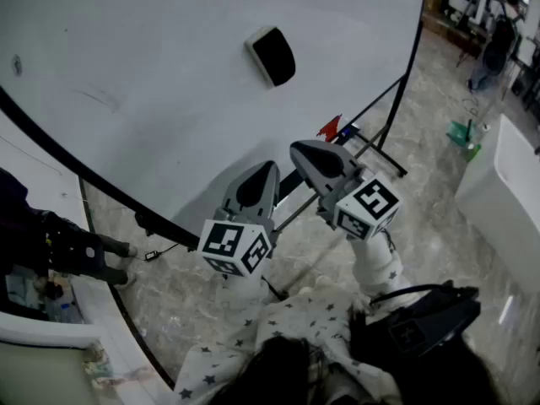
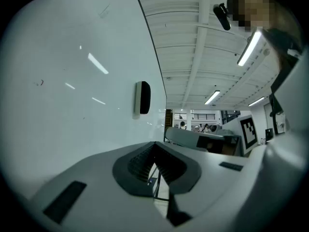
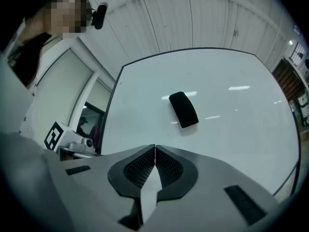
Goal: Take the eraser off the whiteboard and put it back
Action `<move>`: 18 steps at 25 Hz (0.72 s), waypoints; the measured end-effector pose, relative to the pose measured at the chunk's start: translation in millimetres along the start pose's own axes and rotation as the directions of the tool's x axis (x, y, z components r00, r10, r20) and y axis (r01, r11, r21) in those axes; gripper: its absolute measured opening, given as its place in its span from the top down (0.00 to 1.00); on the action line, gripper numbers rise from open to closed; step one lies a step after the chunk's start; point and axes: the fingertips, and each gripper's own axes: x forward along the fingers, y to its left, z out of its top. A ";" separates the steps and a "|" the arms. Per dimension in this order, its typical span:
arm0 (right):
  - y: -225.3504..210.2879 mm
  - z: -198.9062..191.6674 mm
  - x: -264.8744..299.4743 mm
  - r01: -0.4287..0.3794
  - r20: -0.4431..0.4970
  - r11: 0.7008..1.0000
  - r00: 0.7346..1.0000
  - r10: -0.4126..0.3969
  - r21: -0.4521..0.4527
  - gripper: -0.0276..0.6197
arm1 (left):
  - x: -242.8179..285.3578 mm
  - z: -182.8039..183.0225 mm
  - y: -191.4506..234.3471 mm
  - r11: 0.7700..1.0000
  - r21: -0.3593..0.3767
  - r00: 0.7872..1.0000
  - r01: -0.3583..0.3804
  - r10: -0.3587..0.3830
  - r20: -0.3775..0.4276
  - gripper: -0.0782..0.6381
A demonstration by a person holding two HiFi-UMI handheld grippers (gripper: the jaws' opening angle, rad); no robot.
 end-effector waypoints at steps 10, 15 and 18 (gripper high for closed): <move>-52.3 58.6 24.1 0.066 0.095 0.975 0.994 -0.047 -0.214 0.71 | 28.7 16.3 13.3 0.994 0.024 0.993 -0.111 0.109 0.053 0.89; -64.5 77.2 50.1 0.099 0.116 0.939 0.991 -0.064 -0.331 0.58 | 36.4 20.9 19.3 0.992 0.043 0.991 -0.121 0.119 0.059 0.89; -69.3 82.6 64.4 0.108 0.120 0.934 0.990 -0.071 -0.339 0.55 | 41.8 27.0 23.4 0.993 0.037 0.992 -0.114 0.112 0.057 0.89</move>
